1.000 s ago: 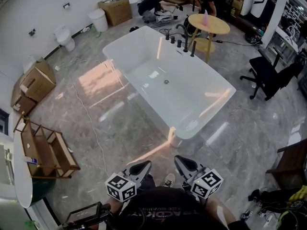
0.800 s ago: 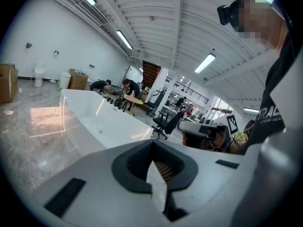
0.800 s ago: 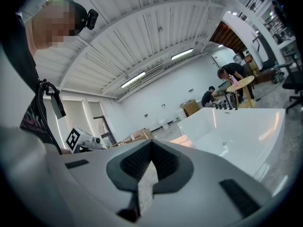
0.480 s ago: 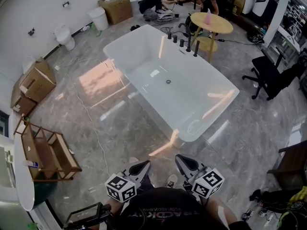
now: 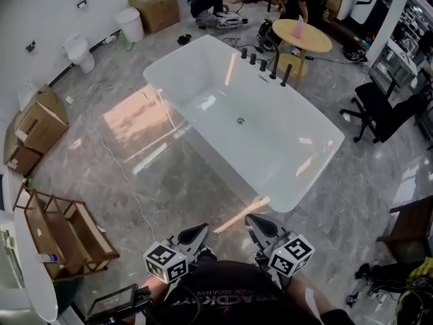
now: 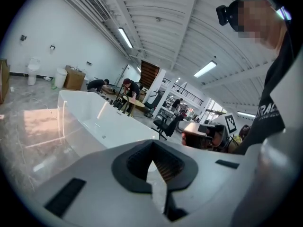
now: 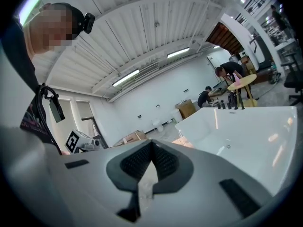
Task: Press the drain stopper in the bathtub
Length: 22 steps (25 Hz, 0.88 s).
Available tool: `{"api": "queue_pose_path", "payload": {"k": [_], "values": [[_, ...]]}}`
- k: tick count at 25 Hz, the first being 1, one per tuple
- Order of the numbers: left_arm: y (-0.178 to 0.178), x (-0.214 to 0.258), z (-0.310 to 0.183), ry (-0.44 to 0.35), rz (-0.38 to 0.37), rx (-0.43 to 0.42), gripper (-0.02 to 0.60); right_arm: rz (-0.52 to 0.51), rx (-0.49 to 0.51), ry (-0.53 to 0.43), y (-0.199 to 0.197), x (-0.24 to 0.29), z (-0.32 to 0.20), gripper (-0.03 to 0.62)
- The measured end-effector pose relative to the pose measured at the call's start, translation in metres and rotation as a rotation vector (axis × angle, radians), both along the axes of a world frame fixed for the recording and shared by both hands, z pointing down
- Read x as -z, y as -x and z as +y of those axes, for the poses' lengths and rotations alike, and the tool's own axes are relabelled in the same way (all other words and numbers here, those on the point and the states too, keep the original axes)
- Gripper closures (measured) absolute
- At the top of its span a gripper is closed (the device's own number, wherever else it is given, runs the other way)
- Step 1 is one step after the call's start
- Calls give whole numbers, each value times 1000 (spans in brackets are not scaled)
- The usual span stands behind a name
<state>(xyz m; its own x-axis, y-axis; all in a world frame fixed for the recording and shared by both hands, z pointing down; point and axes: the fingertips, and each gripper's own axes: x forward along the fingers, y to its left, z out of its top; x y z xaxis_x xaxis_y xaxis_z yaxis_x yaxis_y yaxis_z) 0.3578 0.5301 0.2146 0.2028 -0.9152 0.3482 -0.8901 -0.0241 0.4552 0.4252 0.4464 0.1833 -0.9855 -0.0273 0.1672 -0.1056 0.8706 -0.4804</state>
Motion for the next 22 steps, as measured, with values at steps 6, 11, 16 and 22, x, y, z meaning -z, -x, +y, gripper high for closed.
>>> {"api": "queue_pose_path", "payload": {"k": [6, 11, 16, 22], "values": [[72, -1, 10, 3, 0, -32, 578, -7, -21, -1, 77, 5, 10, 580], [110, -2, 14, -1, 16, -29, 578, 13, -12, -6, 115, 6, 17, 580], [132, -12, 9, 7, 43, -11, 578, 24, -10, 0, 140, -2, 8, 580], [164, -13, -20, 31, 24, 5, 578, 12, 7, 27, 179, -5, -27, 580]]}}
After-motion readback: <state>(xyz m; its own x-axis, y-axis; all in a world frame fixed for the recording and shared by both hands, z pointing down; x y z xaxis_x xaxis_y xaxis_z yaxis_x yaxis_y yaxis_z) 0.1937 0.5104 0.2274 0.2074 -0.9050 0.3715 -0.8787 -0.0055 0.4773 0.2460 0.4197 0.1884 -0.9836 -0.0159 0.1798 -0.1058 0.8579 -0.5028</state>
